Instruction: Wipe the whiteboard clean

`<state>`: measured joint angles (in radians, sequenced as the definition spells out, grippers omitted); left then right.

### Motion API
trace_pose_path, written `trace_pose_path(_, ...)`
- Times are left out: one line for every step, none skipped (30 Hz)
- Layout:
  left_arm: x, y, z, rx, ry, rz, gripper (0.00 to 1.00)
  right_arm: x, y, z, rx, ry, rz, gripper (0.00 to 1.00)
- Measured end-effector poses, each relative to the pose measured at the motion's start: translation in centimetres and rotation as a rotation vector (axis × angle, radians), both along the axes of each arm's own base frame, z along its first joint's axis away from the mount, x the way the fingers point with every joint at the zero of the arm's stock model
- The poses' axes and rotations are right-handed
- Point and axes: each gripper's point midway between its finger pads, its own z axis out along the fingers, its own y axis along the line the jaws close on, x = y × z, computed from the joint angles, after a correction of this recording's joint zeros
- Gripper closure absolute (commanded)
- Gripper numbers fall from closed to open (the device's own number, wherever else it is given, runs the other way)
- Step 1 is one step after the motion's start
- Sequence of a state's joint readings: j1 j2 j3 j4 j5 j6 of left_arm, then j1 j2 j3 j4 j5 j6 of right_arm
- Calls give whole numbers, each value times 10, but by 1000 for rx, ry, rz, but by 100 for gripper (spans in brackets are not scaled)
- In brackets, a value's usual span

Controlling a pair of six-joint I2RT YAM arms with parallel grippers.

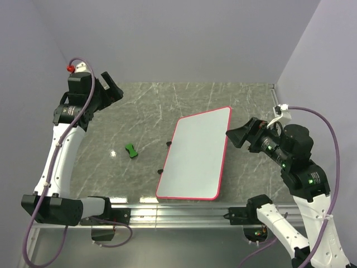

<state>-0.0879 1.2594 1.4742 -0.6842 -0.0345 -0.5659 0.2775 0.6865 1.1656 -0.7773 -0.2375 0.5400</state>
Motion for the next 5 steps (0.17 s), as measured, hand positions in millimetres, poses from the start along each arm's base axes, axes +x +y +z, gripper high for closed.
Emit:
trace_pose_path(0,0,-1,0,3,1,1,-2,0,-1,-3,0,4,0)
trace_pose_path(-1,1,-1,0,7,5,1,-4,0,-2,-5,-1,9,0)
trace_pose_path(-2,1,-2,1,11,6,1,-5,0,-2,-6,-3,13,0)
trace_pose_path(-2,1,-3,2,13,7,1,-6,0,-2,-5,-9,18,0)
trace_pose_path(-2,1,-3,4,17,8,1,-8,0,-1,-4,-12,21,0)
